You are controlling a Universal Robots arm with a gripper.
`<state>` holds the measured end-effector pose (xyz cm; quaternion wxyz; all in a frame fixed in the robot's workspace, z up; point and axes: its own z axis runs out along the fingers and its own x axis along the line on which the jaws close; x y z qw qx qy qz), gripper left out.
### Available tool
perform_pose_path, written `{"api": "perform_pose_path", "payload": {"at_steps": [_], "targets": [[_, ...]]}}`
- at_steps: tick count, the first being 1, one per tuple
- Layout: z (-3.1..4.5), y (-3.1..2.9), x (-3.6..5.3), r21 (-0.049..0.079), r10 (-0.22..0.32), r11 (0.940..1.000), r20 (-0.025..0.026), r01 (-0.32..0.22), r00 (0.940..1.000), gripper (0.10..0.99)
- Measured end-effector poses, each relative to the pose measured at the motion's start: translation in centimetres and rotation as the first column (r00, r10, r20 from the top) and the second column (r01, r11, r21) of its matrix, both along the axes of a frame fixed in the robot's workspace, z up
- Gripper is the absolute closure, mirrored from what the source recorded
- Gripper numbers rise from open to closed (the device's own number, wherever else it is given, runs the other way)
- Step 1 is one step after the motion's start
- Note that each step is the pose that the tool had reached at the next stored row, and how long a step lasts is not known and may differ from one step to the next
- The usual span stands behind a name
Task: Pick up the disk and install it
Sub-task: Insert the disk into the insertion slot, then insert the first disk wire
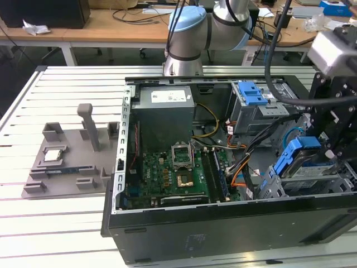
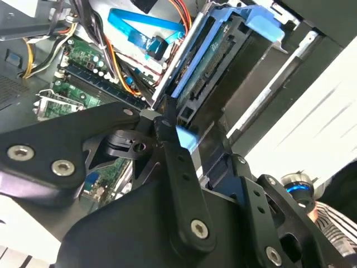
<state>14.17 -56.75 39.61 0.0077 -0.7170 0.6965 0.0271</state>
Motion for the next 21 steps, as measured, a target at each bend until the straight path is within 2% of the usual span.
{"api": "perform_pose_path", "payload": {"at_steps": [3,4,9,10,11,12,13,14,21], "targets": [[1.24,0.2,0.0,-0.002,0.0,1.0,0.0,0.0,1.0,0.651],[1.38,0.29,0.0,-0.001,0.0,1.0,-0.0001,0.0,1.0,0.651],[1.42,1.01,0.0,-0.001,0.0,1.0,-0.0001,0.0,1.0,0.667],[1.43,1.09,0.0,-0.001,0.0,1.0,0.0,0.0,1.0,0.796],[1.43,1.25,0.0,-0.001,0.0,1.0,0.0,0.0,1.0,0.796],[1.41,1.37,0.0,-0.001,0.001,1.0,-0.0001,-0.001,1.0,0.918],[1.41,1.52,0.0,-0.001,0.001,1.0,-0.0001,-0.001,1.0,0.918],[1.41,1.78,0.0,-0.001,0.001,1.0,-0.0001,-0.001,1.0,0.98],[1.41,1.9,0.0,-0.001,0.002,1.0,0.0,-0.002,1.0,0.98]]}}
